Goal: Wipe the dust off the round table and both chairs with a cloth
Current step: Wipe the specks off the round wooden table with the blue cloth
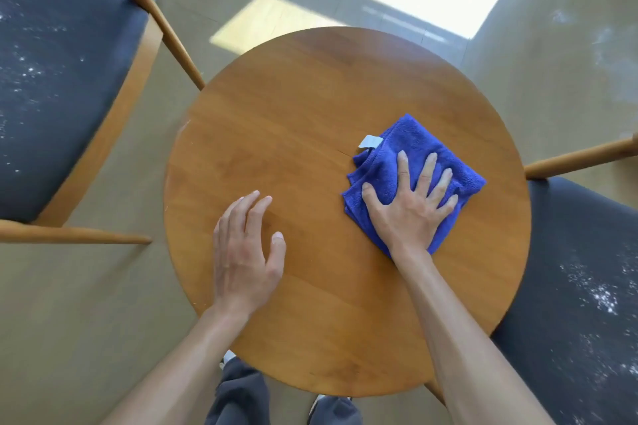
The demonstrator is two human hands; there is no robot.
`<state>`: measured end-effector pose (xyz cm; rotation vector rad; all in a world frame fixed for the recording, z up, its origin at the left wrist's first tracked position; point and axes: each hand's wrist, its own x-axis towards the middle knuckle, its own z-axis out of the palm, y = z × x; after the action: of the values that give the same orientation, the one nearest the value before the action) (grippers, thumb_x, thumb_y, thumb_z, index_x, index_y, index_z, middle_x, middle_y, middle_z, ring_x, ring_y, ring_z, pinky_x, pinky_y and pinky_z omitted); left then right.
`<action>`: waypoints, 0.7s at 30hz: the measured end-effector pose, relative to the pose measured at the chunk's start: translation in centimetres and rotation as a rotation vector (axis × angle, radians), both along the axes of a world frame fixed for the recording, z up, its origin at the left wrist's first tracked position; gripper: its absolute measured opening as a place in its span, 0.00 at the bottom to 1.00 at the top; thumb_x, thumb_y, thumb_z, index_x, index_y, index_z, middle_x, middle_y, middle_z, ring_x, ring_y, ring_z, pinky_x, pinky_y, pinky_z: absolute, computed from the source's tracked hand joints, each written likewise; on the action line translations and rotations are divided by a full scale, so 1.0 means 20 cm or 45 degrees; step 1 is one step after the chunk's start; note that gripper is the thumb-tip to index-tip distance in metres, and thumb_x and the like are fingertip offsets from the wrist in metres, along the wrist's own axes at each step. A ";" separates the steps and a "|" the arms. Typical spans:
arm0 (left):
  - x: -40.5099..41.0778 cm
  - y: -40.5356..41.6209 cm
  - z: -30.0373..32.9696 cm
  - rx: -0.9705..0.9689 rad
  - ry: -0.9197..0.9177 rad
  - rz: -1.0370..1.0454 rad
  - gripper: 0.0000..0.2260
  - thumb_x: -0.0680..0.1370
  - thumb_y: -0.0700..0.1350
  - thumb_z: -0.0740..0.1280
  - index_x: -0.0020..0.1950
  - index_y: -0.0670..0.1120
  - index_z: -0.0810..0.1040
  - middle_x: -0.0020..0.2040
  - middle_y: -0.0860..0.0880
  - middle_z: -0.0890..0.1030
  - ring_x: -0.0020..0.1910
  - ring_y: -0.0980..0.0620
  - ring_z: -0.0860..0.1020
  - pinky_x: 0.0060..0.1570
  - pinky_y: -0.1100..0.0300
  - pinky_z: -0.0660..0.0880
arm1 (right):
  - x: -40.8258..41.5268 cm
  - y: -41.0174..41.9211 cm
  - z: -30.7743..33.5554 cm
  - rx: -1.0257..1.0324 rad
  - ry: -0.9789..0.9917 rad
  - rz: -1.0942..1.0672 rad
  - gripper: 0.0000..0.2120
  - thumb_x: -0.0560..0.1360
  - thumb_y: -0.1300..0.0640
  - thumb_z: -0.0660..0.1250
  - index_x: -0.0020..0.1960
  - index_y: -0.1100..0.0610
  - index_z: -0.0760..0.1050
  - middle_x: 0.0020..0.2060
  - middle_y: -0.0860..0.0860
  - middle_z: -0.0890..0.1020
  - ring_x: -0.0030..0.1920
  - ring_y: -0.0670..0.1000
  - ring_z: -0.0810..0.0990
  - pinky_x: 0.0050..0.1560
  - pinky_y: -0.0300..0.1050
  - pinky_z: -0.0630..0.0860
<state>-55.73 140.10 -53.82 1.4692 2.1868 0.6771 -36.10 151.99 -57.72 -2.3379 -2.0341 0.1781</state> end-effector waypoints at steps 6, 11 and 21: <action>-0.21 -0.06 0.01 0.008 -0.015 0.153 0.21 0.74 0.45 0.62 0.67 0.45 0.71 0.70 0.48 0.69 0.70 0.47 0.64 0.70 0.47 0.61 | -0.28 0.01 -0.01 -0.013 0.019 0.067 0.38 0.72 0.31 0.59 0.77 0.45 0.56 0.78 0.56 0.51 0.77 0.65 0.48 0.71 0.70 0.47; -0.40 -0.14 0.00 0.028 -0.017 0.205 0.23 0.74 0.48 0.58 0.67 0.43 0.71 0.69 0.46 0.69 0.69 0.46 0.66 0.69 0.51 0.61 | -0.64 0.00 -0.01 -0.025 0.043 0.207 0.39 0.71 0.30 0.56 0.78 0.45 0.55 0.78 0.56 0.50 0.77 0.64 0.47 0.71 0.70 0.46; -0.69 -0.31 -0.10 -0.008 -0.243 0.453 0.26 0.76 0.55 0.52 0.71 0.44 0.67 0.70 0.48 0.69 0.70 0.53 0.64 0.70 0.53 0.60 | -1.28 0.04 -0.01 -0.021 0.098 0.461 0.40 0.69 0.27 0.55 0.77 0.43 0.57 0.79 0.54 0.51 0.77 0.63 0.46 0.71 0.69 0.46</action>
<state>-69.50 134.00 -55.74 0.9720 2.3133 0.8848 -61.74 152.89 -57.85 -1.9155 -2.4042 0.2893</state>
